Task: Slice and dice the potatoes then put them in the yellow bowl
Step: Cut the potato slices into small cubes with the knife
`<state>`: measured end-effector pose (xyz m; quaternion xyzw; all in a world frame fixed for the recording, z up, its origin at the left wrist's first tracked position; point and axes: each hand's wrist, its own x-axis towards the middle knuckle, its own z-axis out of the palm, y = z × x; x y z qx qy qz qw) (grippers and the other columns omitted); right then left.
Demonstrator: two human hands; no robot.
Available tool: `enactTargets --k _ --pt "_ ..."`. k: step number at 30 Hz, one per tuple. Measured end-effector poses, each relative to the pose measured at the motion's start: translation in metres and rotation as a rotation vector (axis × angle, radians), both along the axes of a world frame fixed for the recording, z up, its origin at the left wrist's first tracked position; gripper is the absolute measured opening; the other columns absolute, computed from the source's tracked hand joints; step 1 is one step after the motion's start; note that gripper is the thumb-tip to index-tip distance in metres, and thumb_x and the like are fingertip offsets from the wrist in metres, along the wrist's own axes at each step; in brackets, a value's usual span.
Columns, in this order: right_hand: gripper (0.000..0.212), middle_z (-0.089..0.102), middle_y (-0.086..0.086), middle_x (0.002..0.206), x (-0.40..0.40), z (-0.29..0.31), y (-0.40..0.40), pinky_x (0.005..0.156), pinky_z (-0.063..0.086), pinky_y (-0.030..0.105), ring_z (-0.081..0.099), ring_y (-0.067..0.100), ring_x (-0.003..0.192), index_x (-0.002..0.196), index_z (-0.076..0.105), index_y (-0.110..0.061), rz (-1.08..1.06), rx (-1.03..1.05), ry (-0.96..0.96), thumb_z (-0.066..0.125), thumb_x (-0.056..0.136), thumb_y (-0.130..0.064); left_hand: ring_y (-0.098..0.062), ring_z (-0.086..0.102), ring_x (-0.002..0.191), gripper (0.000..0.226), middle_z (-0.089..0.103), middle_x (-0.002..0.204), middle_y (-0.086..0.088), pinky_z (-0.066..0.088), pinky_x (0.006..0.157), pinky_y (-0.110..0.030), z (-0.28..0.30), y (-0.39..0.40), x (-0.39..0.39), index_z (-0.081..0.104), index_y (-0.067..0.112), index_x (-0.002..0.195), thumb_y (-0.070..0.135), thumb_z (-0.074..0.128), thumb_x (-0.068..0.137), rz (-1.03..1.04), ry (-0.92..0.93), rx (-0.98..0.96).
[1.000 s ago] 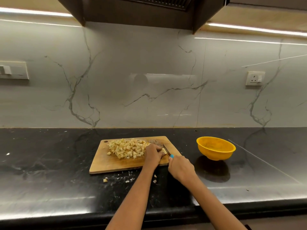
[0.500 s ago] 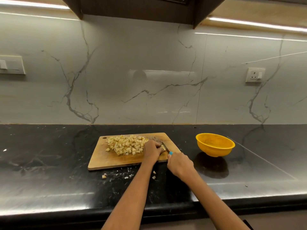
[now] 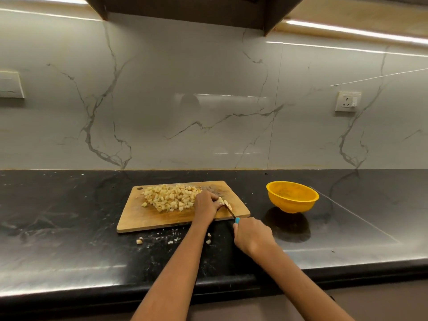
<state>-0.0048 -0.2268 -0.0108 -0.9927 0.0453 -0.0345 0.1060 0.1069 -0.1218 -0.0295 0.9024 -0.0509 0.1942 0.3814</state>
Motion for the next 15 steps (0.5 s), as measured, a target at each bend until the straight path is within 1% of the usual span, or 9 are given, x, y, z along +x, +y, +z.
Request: enactTargets --k 2,4,6,8,12,15 --pt "0.04 0.063 0.008 0.115 -0.004 -0.005 -0.003 0.084 0.048 0.032 0.062 0.022 0.104 0.119 0.057 -0.006 -0.037 0.008 -0.046 0.035 0.102 -0.035 -0.018 0.058 0.113 0.032 0.065 0.118 -0.009 0.041 0.096 -0.025 -0.001 0.0 0.0 0.065 0.006 0.114 0.014 0.068 0.084 -0.001 0.002 0.002" --pt "0.041 0.064 0.008 0.113 -0.004 -0.006 -0.003 0.08 0.048 0.031 0.062 0.021 0.101 0.117 0.056 -0.007 -0.07 0.075 -0.084 0.034 0.102 -0.038 -0.017 0.058 0.112 0.03 0.066 0.117 -0.008 0.04 0.095 -0.024 -0.001 -0.001 -0.001 0.066 0.006 0.113 0.014 0.067 0.084 -0.013 0.004 0.0" --pt "0.042 0.064 0.009 0.112 0.004 -0.006 -0.001 0.08 0.049 0.031 0.063 0.022 0.1 0.116 0.057 -0.007 -0.077 0.138 -0.107 0.033 0.102 -0.038 -0.017 0.058 0.112 0.028 0.066 0.117 -0.008 0.04 0.096 -0.024 -0.001 -0.001 -0.003 0.067 0.007 0.112 0.013 0.066 0.085 -0.021 0.003 -0.007" --pt "0.042 0.063 0.01 0.114 0.012 -0.006 0.003 0.082 0.048 0.031 0.062 0.023 0.103 0.117 0.057 -0.005 -0.06 0.164 -0.106 0.033 0.102 -0.037 -0.017 0.057 0.115 0.029 0.065 0.119 -0.008 0.039 0.098 -0.023 -0.002 -0.001 -0.003 0.065 0.007 0.114 0.01 0.064 0.086 -0.016 -0.01 -0.015" --pt "0.042 0.062 0.011 0.118 0.024 -0.002 0.01 0.083 0.046 0.03 0.06 0.025 0.108 0.12 0.056 -0.005 -0.042 0.165 -0.101 0.032 0.103 -0.035 -0.017 0.057 0.114 0.028 0.065 0.119 -0.008 0.039 0.097 -0.023 -0.002 0.001 -0.001 0.066 0.005 0.113 0.009 0.064 0.086 -0.012 -0.014 -0.022" --pt "0.041 0.062 0.011 0.117 0.027 -0.001 0.01 0.083 0.046 0.031 0.061 0.025 0.106 0.12 0.056 -0.005 -0.041 0.148 -0.076 0.032 0.103 -0.034 -0.018 0.057 0.114 0.027 0.065 0.118 -0.009 0.039 0.096 -0.022 0.0 0.002 0.0 0.066 0.004 0.112 0.008 0.064 0.086 -0.012 -0.009 -0.025"
